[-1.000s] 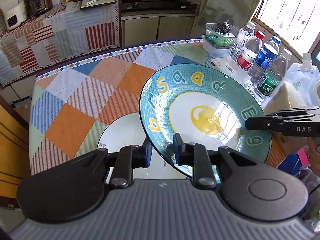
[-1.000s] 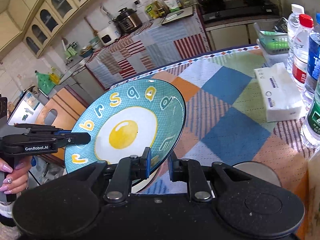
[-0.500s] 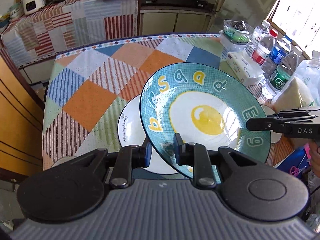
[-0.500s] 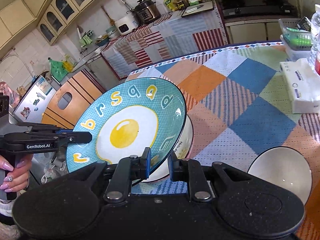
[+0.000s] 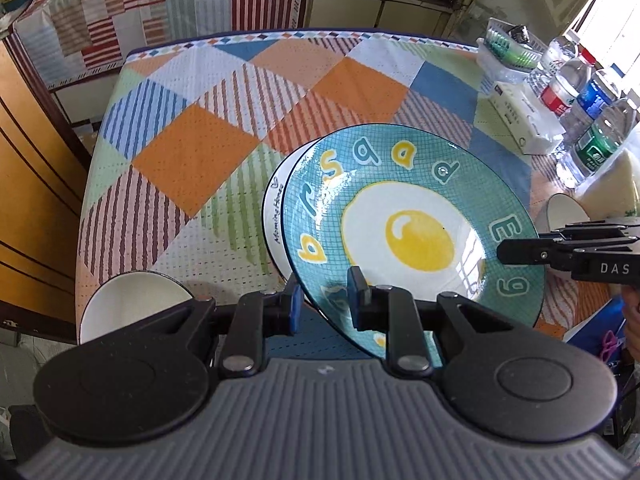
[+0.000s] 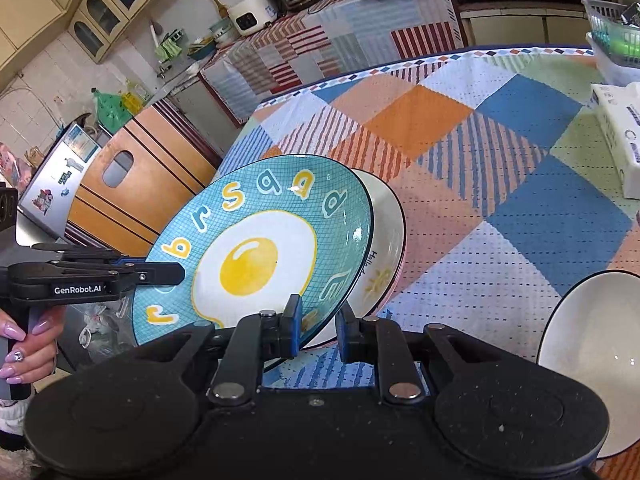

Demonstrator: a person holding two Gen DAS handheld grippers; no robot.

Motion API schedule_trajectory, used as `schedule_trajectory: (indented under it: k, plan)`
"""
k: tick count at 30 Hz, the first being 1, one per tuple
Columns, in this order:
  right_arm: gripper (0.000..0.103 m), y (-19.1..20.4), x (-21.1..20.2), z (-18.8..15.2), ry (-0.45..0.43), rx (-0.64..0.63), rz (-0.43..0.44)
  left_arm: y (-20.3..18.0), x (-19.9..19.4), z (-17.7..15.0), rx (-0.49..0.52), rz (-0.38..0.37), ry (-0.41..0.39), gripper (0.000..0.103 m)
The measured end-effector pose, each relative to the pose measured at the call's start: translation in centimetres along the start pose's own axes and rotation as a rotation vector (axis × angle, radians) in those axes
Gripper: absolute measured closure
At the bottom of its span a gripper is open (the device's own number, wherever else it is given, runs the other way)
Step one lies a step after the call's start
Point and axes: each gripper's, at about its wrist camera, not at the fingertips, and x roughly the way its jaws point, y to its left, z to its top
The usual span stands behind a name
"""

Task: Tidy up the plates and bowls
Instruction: 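Lift the blue egg plate with both tools and carry it over the white plate, then lower the blue egg plate onto the white plate, open both tools and withdraw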

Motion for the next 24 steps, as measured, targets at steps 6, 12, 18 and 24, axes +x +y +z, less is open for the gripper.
schedule_trajectory:
  k: [6,12,18,24]
  plan:
    - [0.081,-0.1,2.0,0.4,0.039,-0.012,-0.013,1.4,1.9,-0.2,-0.038,-0.005,0.027,0.082]
    - [0.081,0.2,3.3,0.9,0.061,-0.037,-0.038,2.5,3.3,-0.1,-0.067,-0.011,0.053,0.081]
    - [0.081,0.4,4.4,1.2,0.078,-0.057,-0.081,3.0,4.8,-0.1,-0.084,-0.011,0.088,0.080]
    - [0.081,0.3,4.8,1.2,0.093,-0.059,-0.099,3.0,5.8,-0.1,-0.086,-0.009,0.105,0.079]
